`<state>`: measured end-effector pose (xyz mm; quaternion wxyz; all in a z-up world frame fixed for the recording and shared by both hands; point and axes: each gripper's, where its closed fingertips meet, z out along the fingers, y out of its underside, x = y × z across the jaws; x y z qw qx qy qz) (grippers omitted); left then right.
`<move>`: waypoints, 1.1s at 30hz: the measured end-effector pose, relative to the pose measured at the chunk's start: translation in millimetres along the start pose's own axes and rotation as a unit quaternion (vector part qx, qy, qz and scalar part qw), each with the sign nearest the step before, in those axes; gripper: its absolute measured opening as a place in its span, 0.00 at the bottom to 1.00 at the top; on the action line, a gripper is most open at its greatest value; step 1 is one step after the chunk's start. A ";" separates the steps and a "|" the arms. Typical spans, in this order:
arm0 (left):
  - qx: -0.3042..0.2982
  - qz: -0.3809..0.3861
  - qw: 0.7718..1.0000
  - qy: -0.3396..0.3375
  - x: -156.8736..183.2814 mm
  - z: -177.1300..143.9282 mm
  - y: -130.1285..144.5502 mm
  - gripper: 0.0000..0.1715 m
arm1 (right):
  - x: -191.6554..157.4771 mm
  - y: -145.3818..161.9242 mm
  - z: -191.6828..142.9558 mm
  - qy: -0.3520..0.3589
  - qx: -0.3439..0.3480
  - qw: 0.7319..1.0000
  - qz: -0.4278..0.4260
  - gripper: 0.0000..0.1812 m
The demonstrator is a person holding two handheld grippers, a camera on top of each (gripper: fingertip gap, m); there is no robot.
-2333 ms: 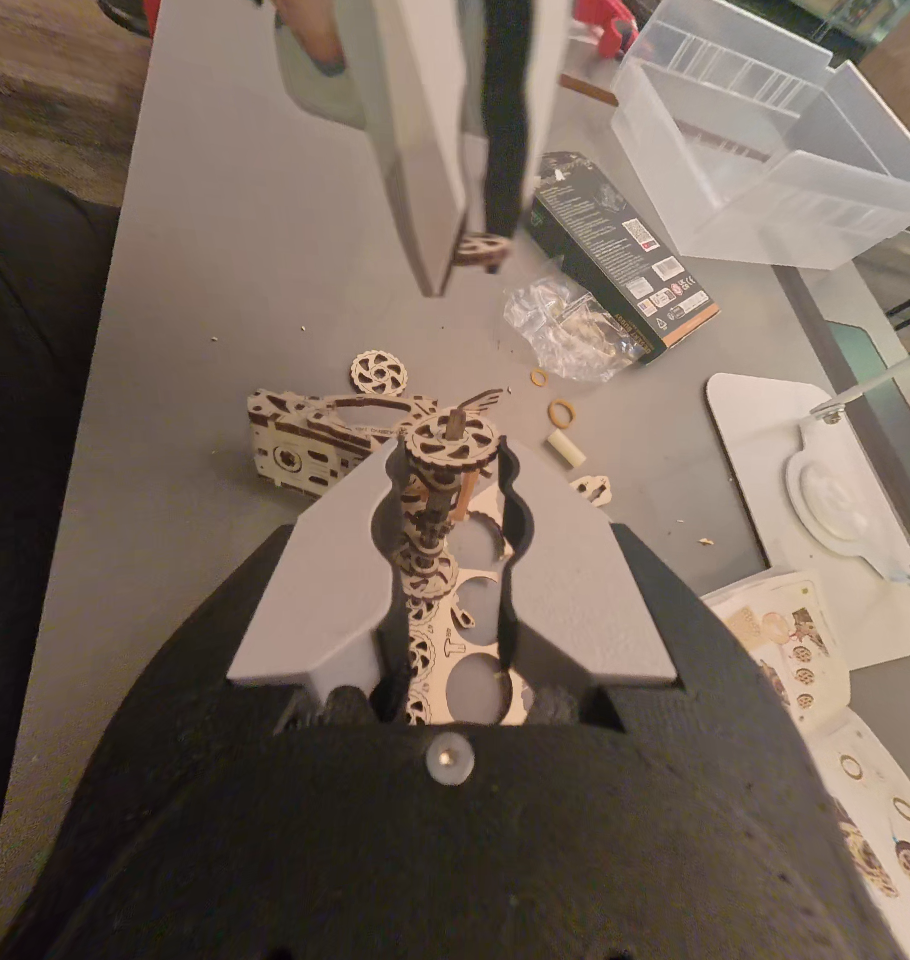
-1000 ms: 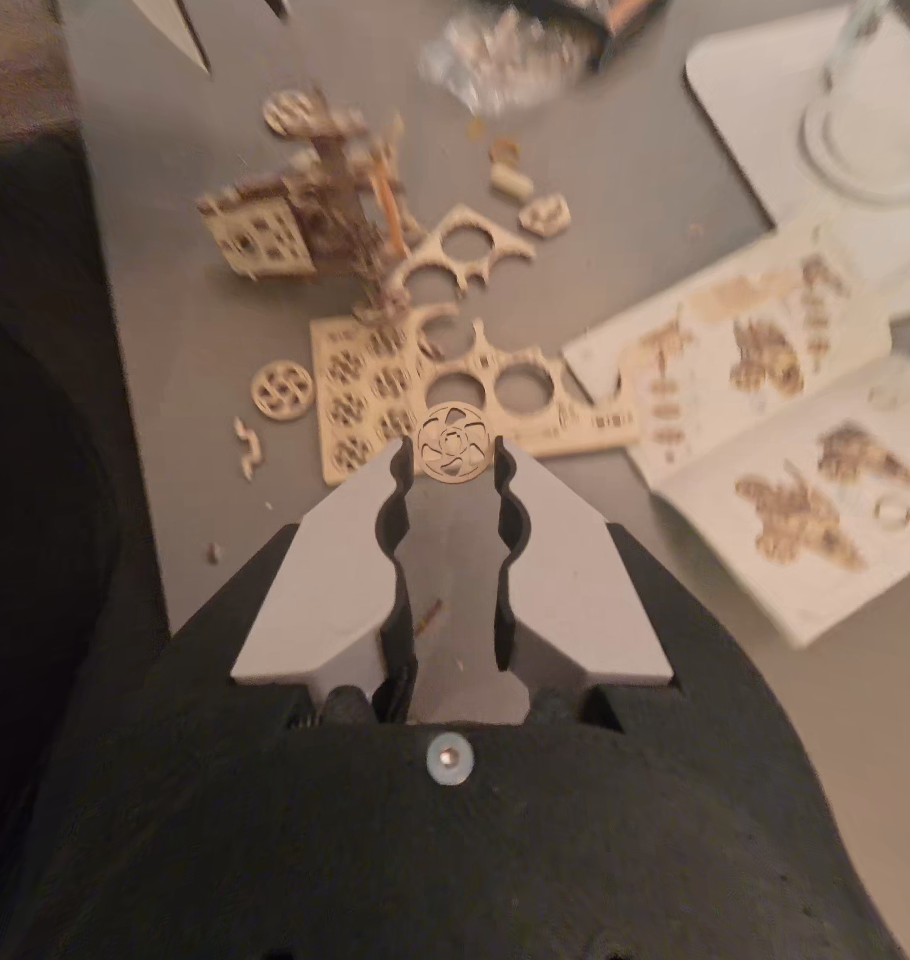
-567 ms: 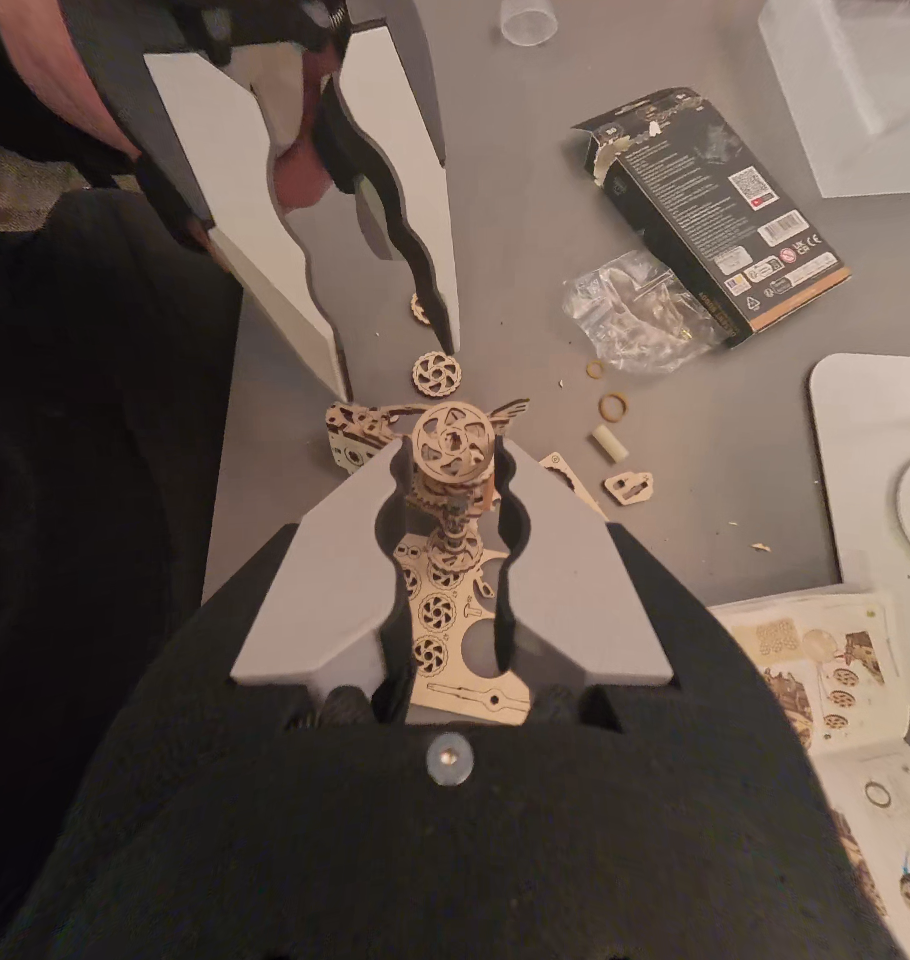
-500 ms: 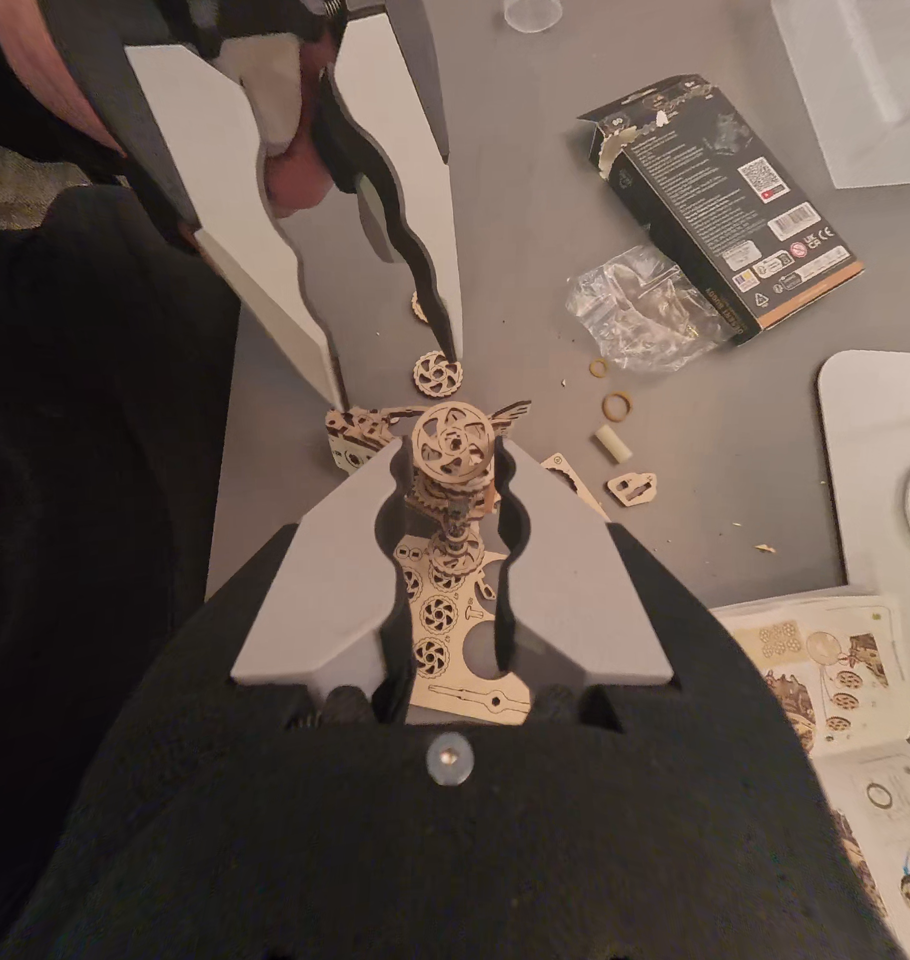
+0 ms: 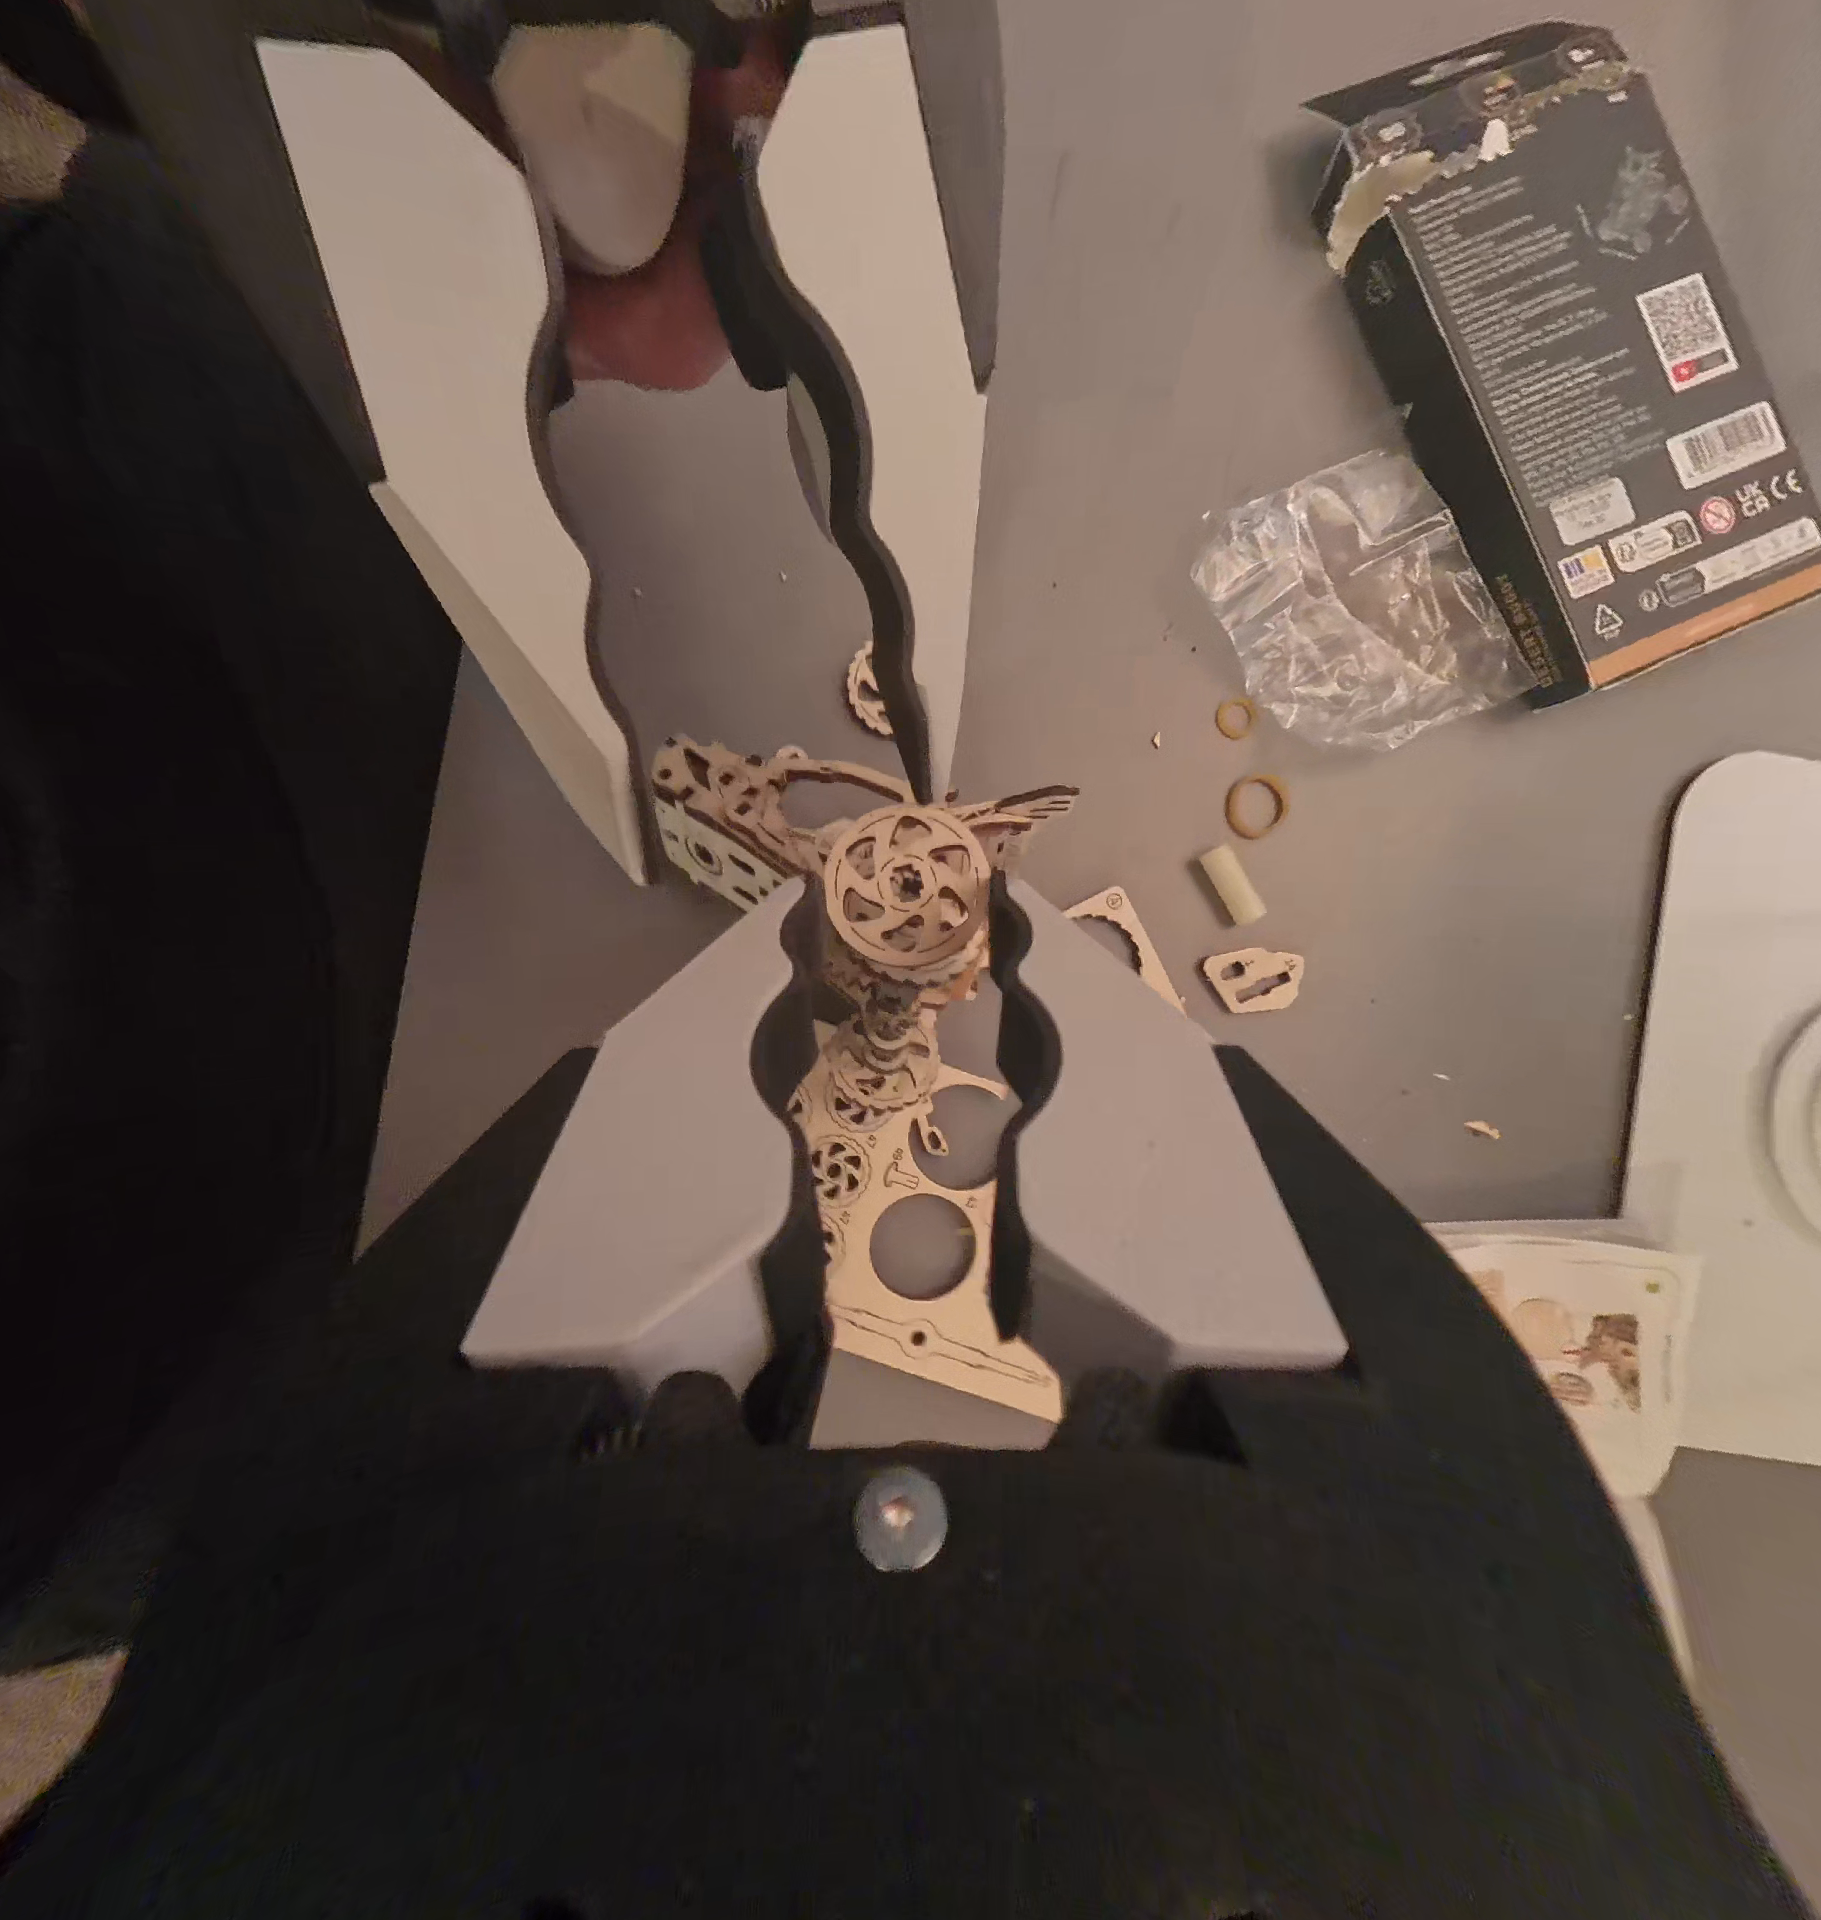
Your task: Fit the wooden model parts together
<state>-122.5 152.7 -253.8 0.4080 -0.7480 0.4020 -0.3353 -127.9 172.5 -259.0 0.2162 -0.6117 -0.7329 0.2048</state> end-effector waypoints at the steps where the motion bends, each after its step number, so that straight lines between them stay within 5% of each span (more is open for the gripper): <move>1: 0.001 -0.001 1.000 0.001 1.2 0.4 -0.2 0.28 | 1.0 1.0 -0.4 -0.004 -0.009 1.000 -0.014 0.16; 17: 0.008 -0.052 0.997 -0.054 12.8 3.8 -1.8 0.28 | -1.3 2.7 3.2 -0.262 -0.020 0.948 -0.182 0.16; 33: 0.014 -0.061 0.996 -0.059 18.8 12.5 -3.4 0.27 | -4.0 4.1 2.3 -0.358 -0.071 0.895 -0.256 0.16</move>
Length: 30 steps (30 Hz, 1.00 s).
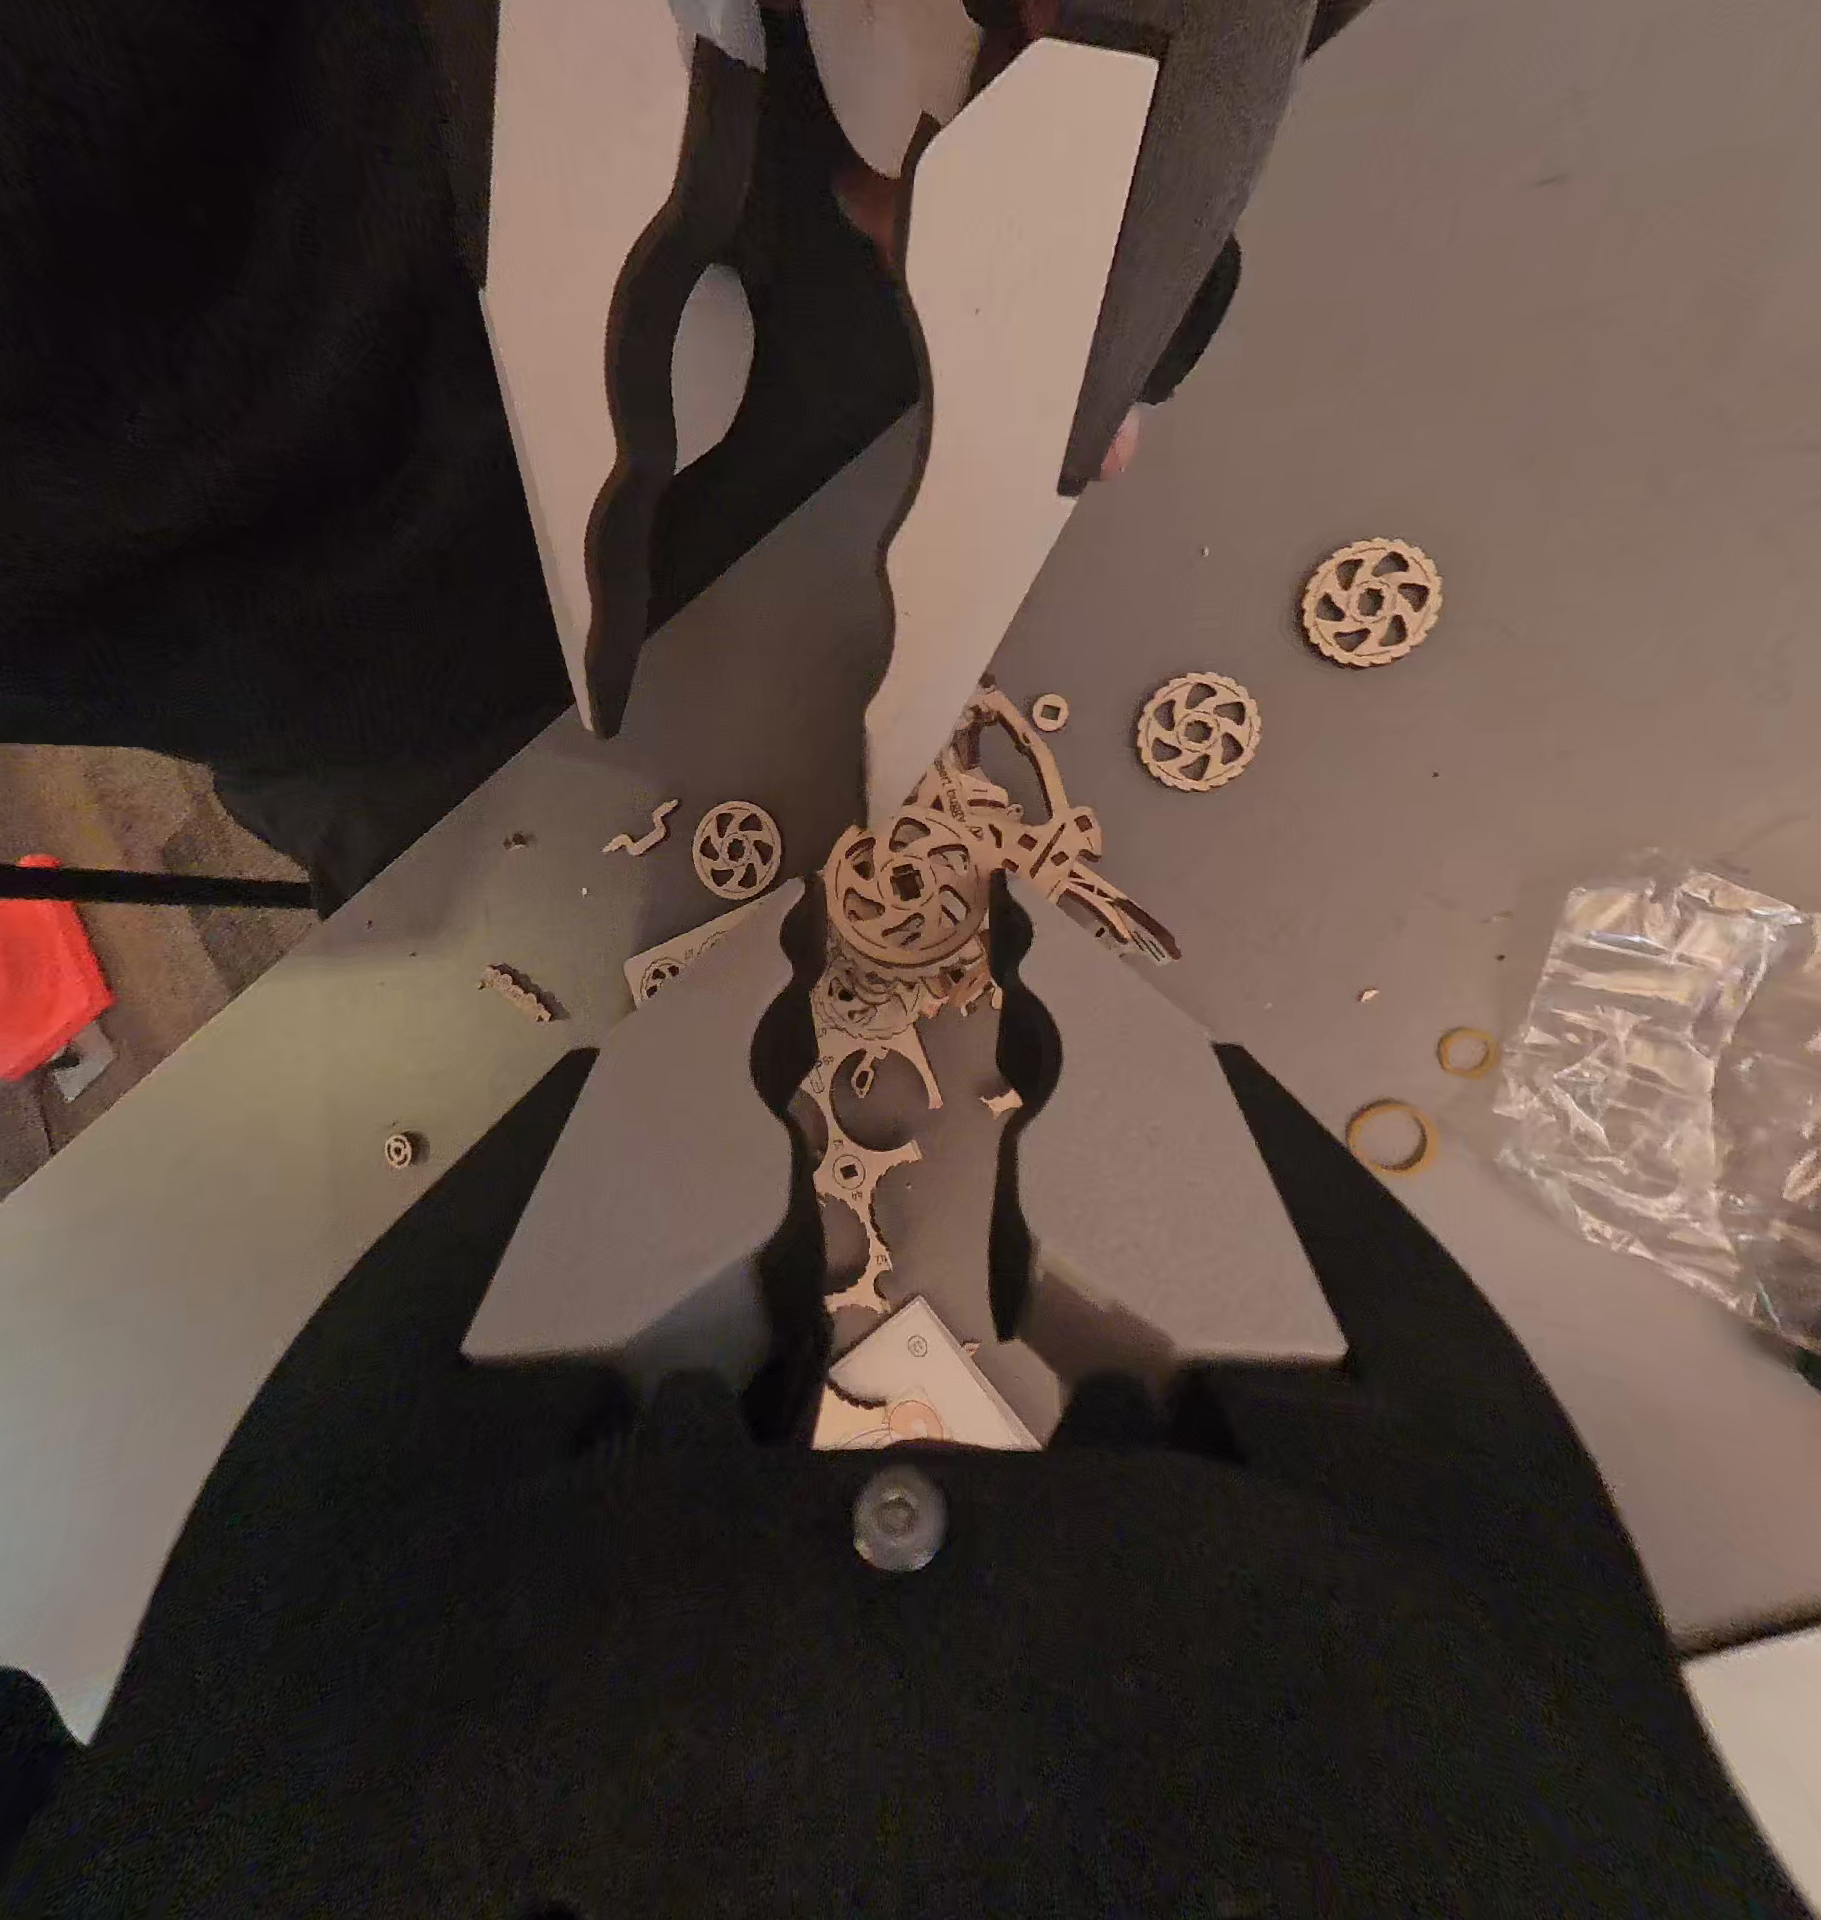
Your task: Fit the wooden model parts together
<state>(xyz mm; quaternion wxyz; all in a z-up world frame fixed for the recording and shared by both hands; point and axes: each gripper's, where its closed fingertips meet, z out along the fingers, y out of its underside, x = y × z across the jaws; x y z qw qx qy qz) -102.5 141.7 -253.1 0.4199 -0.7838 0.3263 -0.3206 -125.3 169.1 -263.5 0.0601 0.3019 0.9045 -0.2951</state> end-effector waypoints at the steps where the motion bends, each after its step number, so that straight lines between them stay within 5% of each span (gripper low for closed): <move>1: -0.001 0.001 1.000 -0.001 0.7 0.4 0.3 0.28 | -0.4 -0.1 0.4 -0.008 0.000 1.000 -0.005 0.16; 14: 0.000 0.023 0.999 -0.024 1.0 6.0 0.6 0.27 | -6.0 3.2 -0.1 -0.097 0.065 0.993 0.004 0.16; 23: -0.008 0.059 0.997 -0.055 0.6 13.8 5.9 0.27 | -9.6 8.9 2.8 -0.094 0.077 0.993 0.002 0.17; 26: -0.011 0.051 0.997 -0.055 -1.9 13.5 5.7 0.27 | -10.6 23.2 11.6 -0.100 0.039 0.994 0.032 0.26; 30: -0.009 0.045 0.997 -0.058 -4.6 9.6 3.0 0.30 | -6.1 11.7 -1.4 -0.050 0.079 0.995 0.026 0.27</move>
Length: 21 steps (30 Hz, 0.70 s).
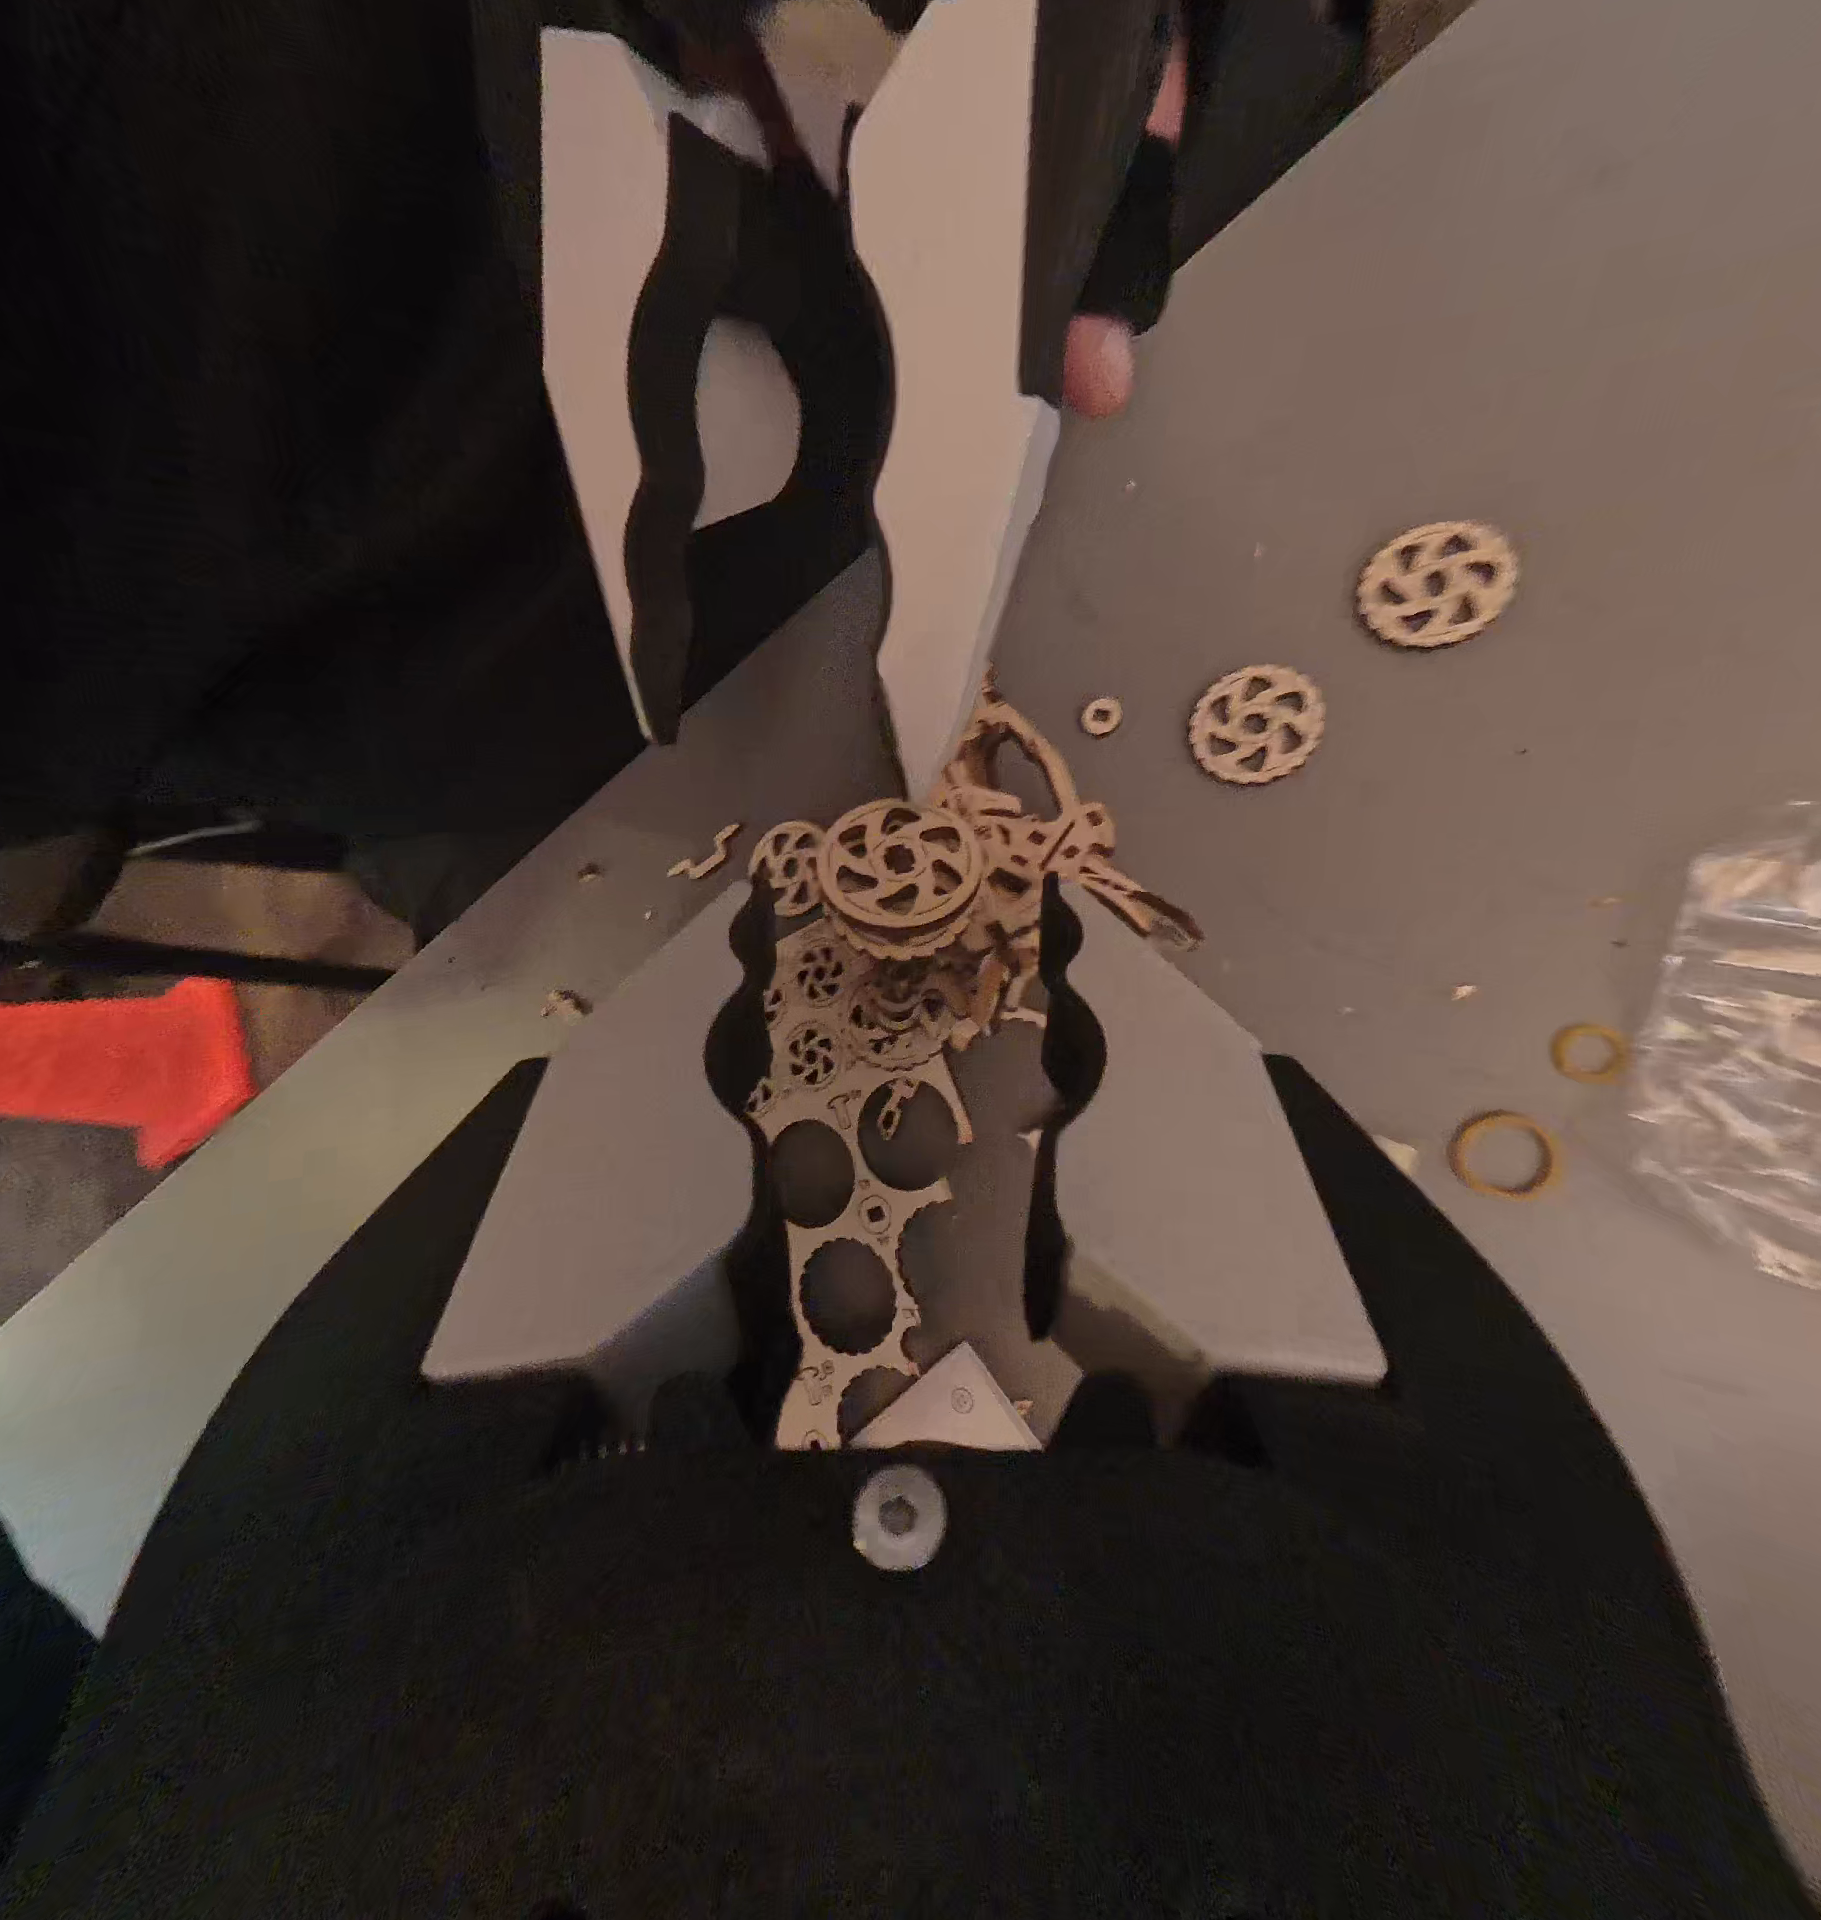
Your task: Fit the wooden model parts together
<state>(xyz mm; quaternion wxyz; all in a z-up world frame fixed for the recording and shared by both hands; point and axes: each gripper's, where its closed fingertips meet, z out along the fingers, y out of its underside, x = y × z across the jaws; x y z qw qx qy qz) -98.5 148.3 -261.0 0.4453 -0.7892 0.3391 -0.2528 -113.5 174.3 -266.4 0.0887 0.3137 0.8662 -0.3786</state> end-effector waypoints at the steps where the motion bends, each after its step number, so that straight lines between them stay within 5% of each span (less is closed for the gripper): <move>1: 0.005 0.000 1.000 0.001 0.1 -1.6 -2.4 0.30 | 1.1 -3.6 -3.7 0.020 0.010 1.000 -0.004 0.27; 10: -0.029 0.020 0.999 0.006 7.2 11.1 7.5 0.29 | -3.9 1.3 3.1 0.110 0.061 0.992 0.004 0.02; 21: -0.040 0.024 0.999 -0.016 -0.7 2.8 6.4 0.29 | -4.0 -1.3 -9.7 0.158 0.087 0.983 0.022 0.04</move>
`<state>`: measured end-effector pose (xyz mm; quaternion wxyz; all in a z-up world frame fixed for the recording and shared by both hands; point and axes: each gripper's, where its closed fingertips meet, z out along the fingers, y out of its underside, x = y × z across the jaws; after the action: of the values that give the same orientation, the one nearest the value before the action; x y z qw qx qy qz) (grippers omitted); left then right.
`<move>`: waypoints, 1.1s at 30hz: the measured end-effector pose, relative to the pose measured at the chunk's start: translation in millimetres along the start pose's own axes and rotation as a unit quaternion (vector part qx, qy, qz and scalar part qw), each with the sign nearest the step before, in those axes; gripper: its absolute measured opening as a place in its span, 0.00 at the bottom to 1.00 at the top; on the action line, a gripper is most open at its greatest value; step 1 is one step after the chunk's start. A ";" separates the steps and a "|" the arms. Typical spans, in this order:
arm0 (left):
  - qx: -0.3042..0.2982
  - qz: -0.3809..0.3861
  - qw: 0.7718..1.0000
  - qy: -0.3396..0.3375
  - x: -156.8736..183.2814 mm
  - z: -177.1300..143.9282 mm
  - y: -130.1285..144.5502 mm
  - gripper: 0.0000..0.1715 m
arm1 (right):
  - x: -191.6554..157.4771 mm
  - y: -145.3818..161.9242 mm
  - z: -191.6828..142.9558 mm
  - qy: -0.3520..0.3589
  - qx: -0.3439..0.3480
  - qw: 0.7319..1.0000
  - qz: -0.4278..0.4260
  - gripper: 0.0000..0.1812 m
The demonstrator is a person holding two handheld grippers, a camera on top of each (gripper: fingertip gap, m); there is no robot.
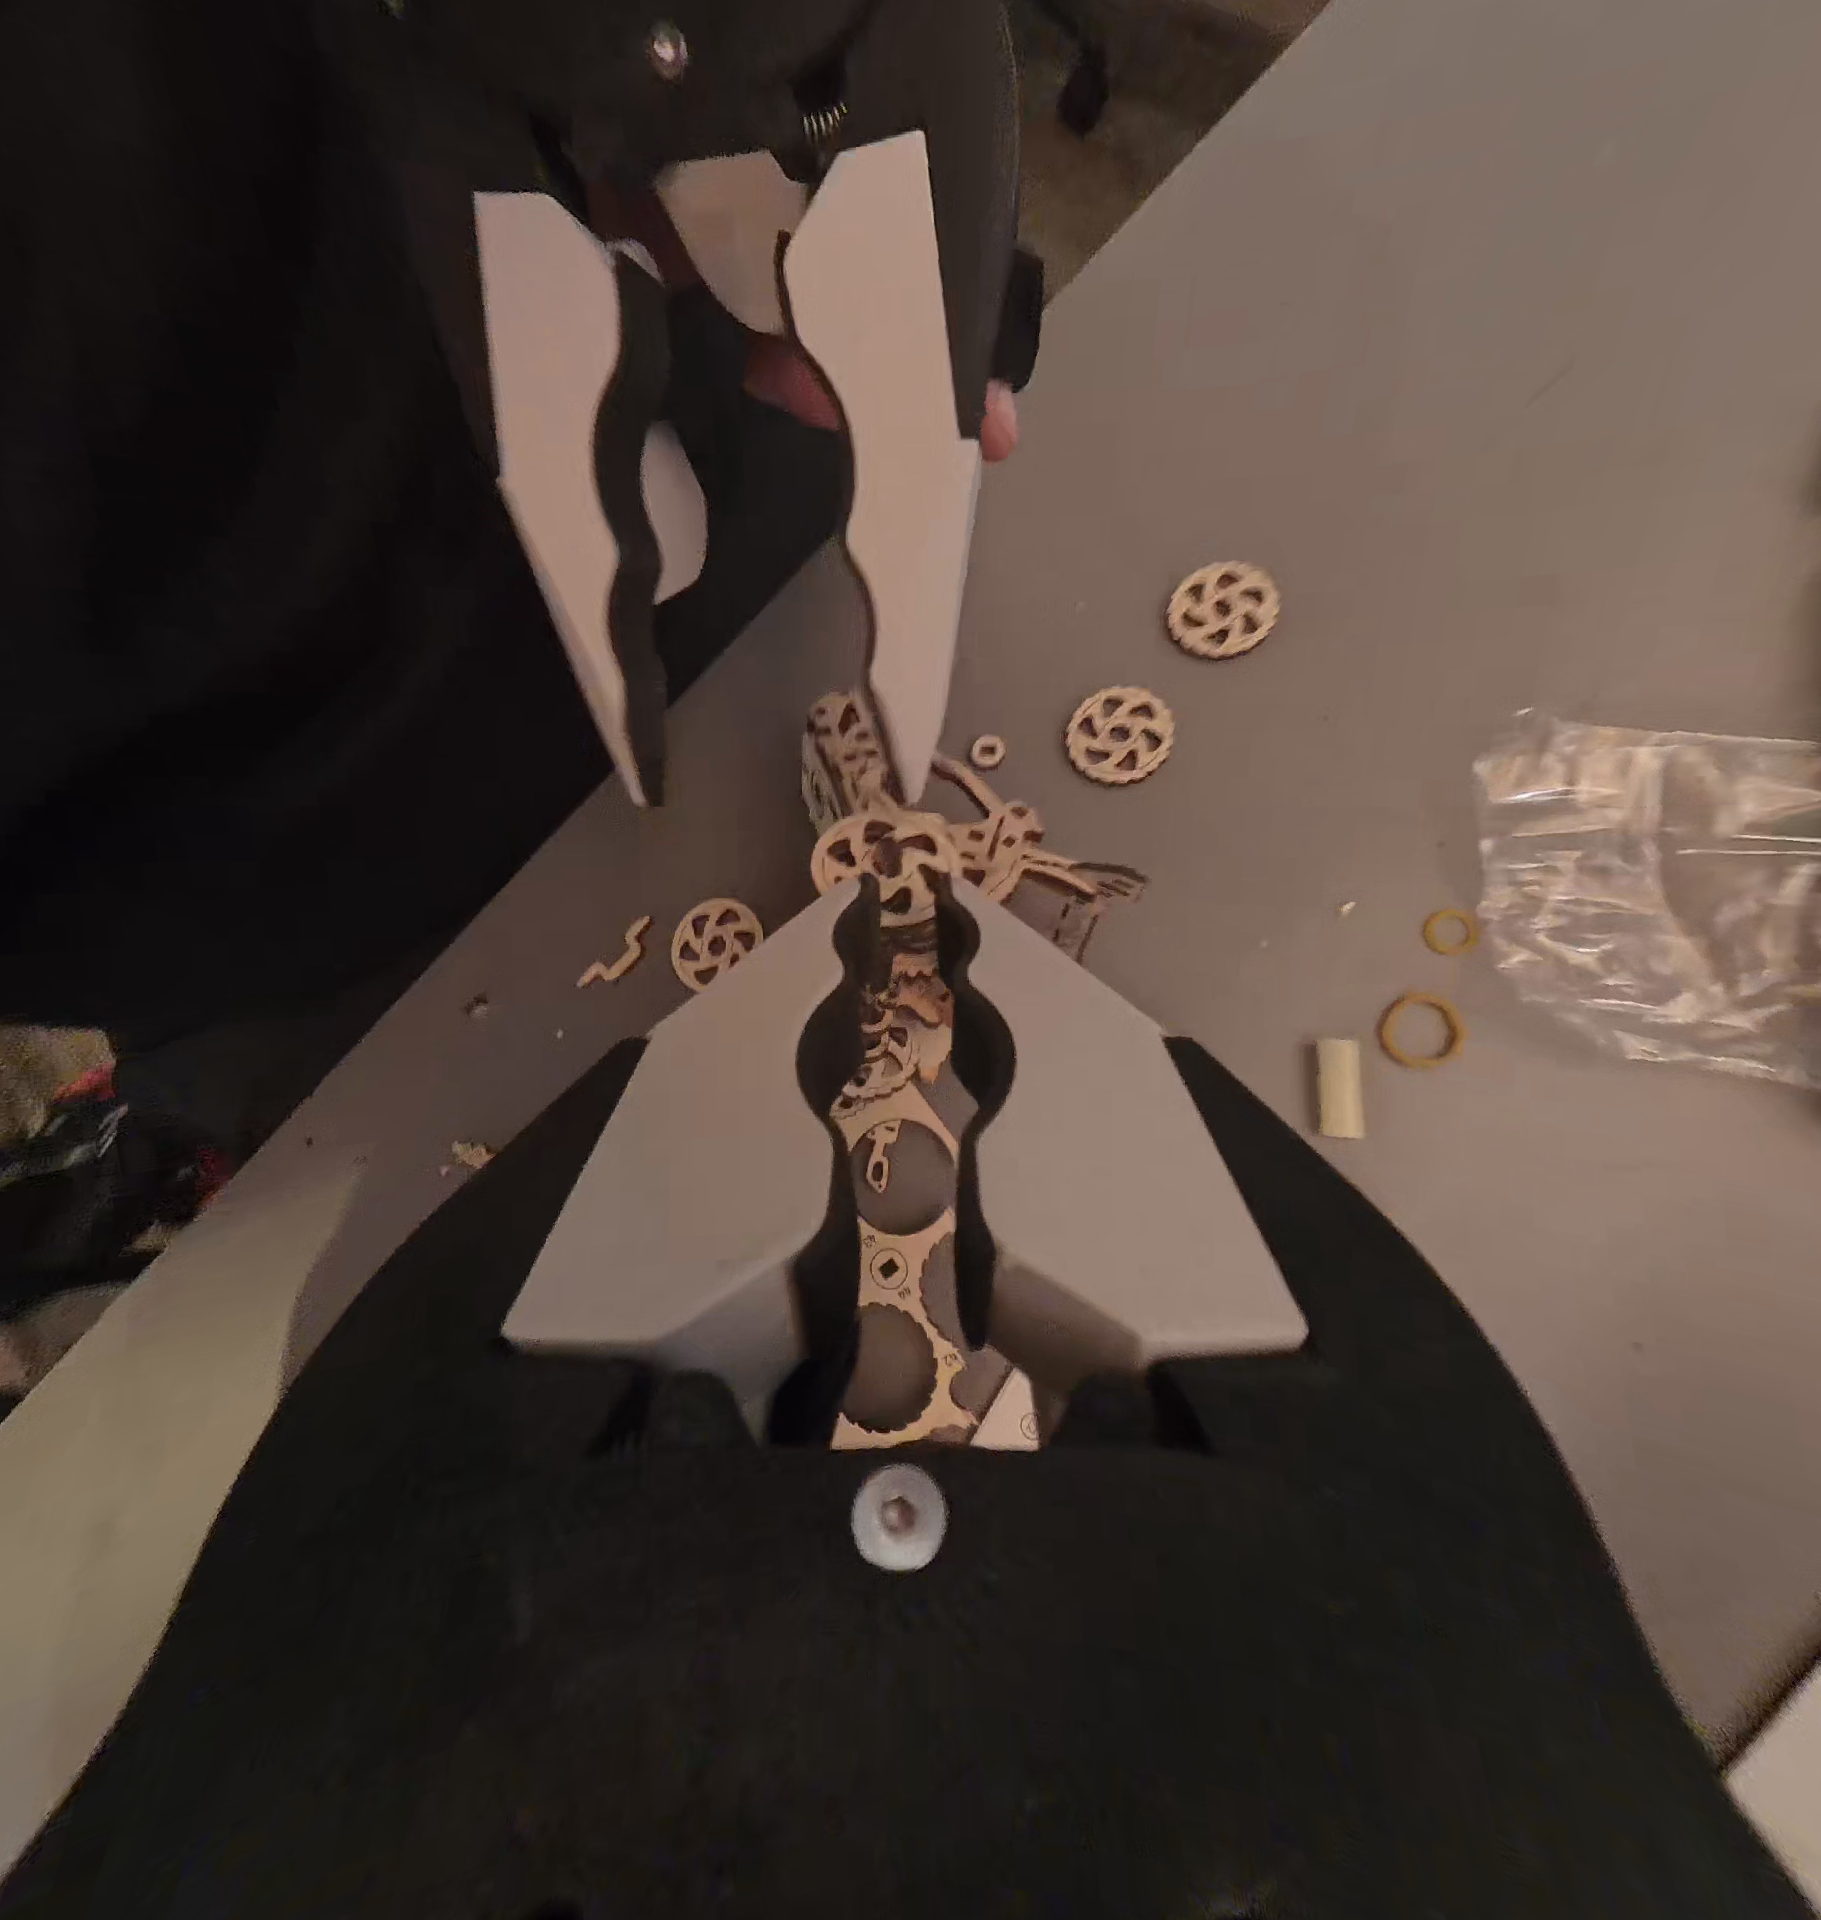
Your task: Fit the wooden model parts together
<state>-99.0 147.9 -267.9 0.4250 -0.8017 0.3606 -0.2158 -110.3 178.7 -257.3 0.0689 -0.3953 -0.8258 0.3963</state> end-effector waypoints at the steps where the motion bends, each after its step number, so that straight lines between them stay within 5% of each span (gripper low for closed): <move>1: 0.006 -0.004 1.000 -0.015 -7.8 -8.1 -0.8 0.29 | 0.7 -6.3 -8.2 0.012 0.021 1.000 0.003 0.06; 5: -0.024 -0.038 0.995 -0.084 -54.6 -44.0 26.0 0.29 | 0.1 -6.2 -29.3 0.062 0.041 0.997 0.018 0.09; 10: -0.162 -0.049 0.978 -0.121 -98.4 -53.2 111.3 0.27 | -16.3 -1.8 -38.2 0.098 0.069 0.993 0.018 0.10; 15: -0.169 -0.054 0.979 -0.097 -102.6 -40.0 124.2 0.23 | -27.7 7.5 -43.2 0.124 0.091 0.988 0.033 0.09; 25: -0.103 -0.103 0.983 -0.116 -112.2 -48.0 109.4 0.16 | -31.3 23.6 -51.9 0.165 0.140 0.975 0.056 0.07; 30: 0.011 -0.107 0.992 -0.066 -80.3 -50.2 33.2 0.17 | -24.3 26.8 -47.9 0.185 0.167 0.965 0.082 0.08; 33: 0.022 -0.087 0.996 -0.022 -50.9 -28.7 5.3 0.16 | -18.8 27.5 -33.4 0.189 0.164 0.963 0.098 0.10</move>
<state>-152.7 169.6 -258.8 0.4301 -0.8250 0.2754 -0.2420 -66.9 195.7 -250.4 0.2480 -0.5254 -0.6786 0.4495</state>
